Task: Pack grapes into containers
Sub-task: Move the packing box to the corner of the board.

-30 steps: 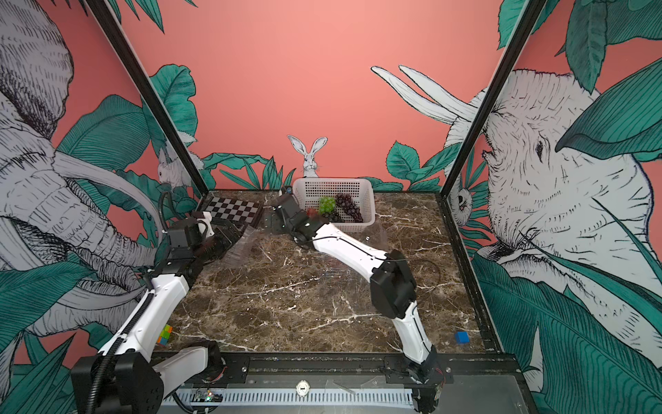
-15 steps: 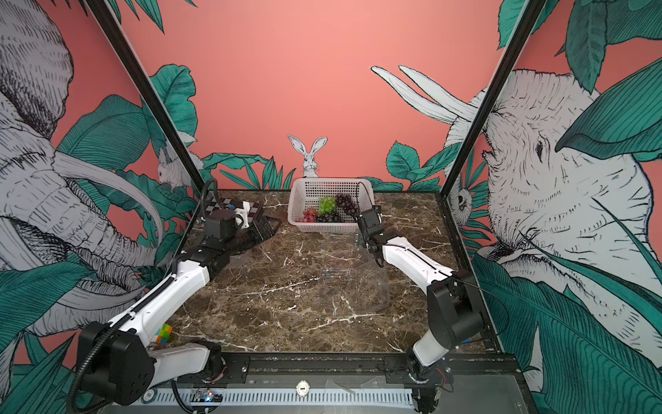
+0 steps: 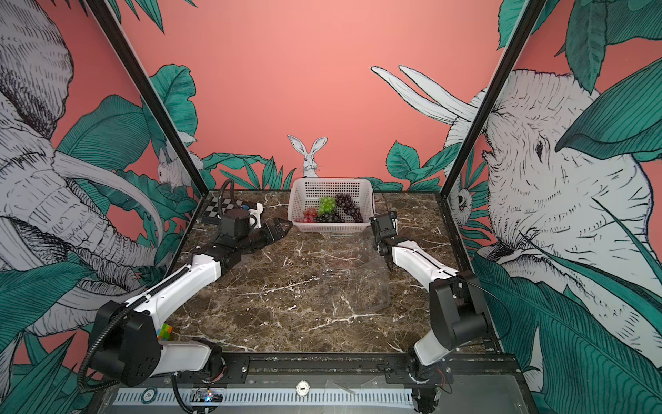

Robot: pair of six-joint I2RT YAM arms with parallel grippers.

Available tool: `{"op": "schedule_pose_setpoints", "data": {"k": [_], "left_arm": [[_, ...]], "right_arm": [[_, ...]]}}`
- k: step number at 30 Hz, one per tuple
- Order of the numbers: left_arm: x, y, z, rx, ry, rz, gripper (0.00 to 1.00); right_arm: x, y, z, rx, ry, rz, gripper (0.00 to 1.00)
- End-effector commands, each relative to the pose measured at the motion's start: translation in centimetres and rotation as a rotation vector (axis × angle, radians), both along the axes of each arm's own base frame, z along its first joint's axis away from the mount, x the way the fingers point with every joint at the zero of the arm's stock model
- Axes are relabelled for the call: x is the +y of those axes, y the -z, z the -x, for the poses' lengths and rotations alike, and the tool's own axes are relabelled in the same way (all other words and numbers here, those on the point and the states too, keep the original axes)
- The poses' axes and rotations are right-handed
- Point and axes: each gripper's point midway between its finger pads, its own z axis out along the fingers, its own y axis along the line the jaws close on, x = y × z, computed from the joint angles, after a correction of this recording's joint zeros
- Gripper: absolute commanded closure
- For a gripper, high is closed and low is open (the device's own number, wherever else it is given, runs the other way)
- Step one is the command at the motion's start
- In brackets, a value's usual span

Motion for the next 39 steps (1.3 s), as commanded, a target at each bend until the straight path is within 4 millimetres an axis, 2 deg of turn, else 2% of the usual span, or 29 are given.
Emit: {"op": "schedule_pose_setpoints", "data": {"k": [1,6,13,17,21,29,36,39], "left_arm": [[-1.1,-1.5,-0.6,-0.035,0.013,0.028,0.00],[-2.2,-1.2,-0.8,-0.026,0.035,0.034,0.00],[-3.6,-0.7,-0.9,-0.014,0.064,0.040,0.01],[-3.9,-0.3,-0.8,-0.003,0.072,0.039,0.00],[-4.0,-0.2,-0.7,-0.001,0.078,0.040,0.01],[-3.9,0.0,-0.5,0.002,0.084,0.023,0.00],[-4.5,0.1,-0.7,0.019,0.102,0.035,0.01],[-4.4,0.0,-0.7,0.017,0.101,0.024,0.00]], "right_arm": [[-1.0,-0.9,-0.2,-0.059,0.043,-0.051,0.70],[-4.1,-0.1,0.8,-0.073,0.139,-0.100,0.84],[-9.4,1.1,2.3,-0.101,0.354,-0.169,0.97],[-12.8,1.5,3.1,-0.118,0.532,-0.185,0.99],[-14.9,1.9,3.9,-0.139,0.674,-0.186,1.00],[-17.2,2.0,4.0,-0.185,0.795,-0.192,0.99],[-17.3,3.4,1.5,-0.200,0.860,-0.254,0.97],[-17.2,3.6,-0.3,-0.222,0.881,-0.291,0.94]]}}
